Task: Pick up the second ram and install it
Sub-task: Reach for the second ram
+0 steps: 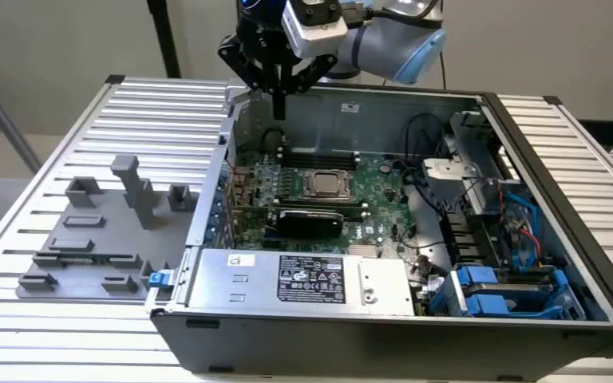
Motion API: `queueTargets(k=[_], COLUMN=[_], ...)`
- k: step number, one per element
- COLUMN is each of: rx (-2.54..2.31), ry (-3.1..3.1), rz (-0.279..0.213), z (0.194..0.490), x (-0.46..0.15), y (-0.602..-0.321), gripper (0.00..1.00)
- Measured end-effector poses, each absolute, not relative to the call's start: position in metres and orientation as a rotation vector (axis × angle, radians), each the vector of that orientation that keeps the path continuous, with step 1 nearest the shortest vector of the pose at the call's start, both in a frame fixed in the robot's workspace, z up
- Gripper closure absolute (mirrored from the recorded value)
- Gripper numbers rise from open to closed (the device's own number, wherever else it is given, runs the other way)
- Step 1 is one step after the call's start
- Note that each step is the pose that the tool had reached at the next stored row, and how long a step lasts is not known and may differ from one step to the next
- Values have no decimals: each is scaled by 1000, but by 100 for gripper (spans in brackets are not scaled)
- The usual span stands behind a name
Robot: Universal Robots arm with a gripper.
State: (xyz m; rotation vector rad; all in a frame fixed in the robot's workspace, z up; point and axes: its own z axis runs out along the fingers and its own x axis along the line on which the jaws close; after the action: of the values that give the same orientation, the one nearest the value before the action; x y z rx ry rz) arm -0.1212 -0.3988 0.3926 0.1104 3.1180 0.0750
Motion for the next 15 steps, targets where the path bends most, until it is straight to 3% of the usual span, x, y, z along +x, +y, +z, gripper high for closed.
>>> queueTargets(k=[15], rx=[110], ry=[3112], rz=[75], z=[393], x=[-164], y=[-426], gripper=[100])
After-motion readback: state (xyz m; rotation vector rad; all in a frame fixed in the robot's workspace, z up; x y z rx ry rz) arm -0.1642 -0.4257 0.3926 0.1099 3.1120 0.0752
